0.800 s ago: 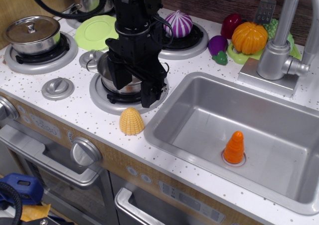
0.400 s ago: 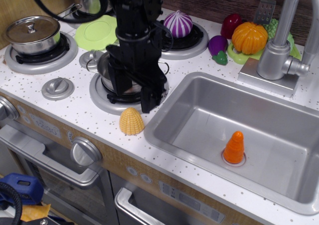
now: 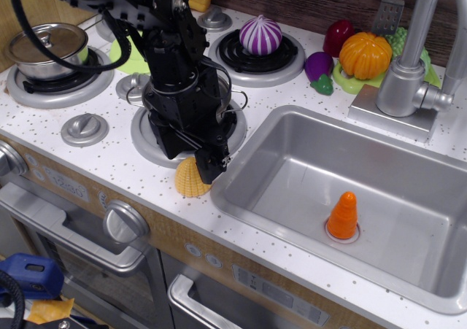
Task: Put corn in pan which is on stove
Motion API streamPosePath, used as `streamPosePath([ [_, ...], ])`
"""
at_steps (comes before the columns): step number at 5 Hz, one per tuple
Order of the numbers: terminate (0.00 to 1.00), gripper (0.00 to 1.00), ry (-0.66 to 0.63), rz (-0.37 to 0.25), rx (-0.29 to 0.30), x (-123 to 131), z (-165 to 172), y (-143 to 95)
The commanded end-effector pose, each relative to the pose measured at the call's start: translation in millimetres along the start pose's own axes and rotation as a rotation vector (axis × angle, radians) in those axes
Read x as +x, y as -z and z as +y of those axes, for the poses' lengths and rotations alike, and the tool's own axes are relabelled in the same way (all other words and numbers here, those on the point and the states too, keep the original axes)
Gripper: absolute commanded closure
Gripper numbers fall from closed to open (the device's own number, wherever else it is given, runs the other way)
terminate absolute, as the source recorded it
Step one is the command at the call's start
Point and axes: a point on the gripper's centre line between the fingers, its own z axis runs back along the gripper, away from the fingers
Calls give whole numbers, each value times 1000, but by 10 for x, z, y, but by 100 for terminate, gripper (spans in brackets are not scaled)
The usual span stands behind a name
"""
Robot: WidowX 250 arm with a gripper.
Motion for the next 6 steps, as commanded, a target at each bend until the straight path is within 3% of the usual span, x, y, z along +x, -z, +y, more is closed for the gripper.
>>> streamPosePath([
  [1,0,0,5,-45,11,107,87,10],
  [2,0,100,-33,-55,-32,128,97,77],
  [3,0,100,-40,-53,-44,138,83,65],
  [4,0,100,-51,-33,-5,153,13,-127],
  [6,0,100,27,20,175,258,102,-720],
])
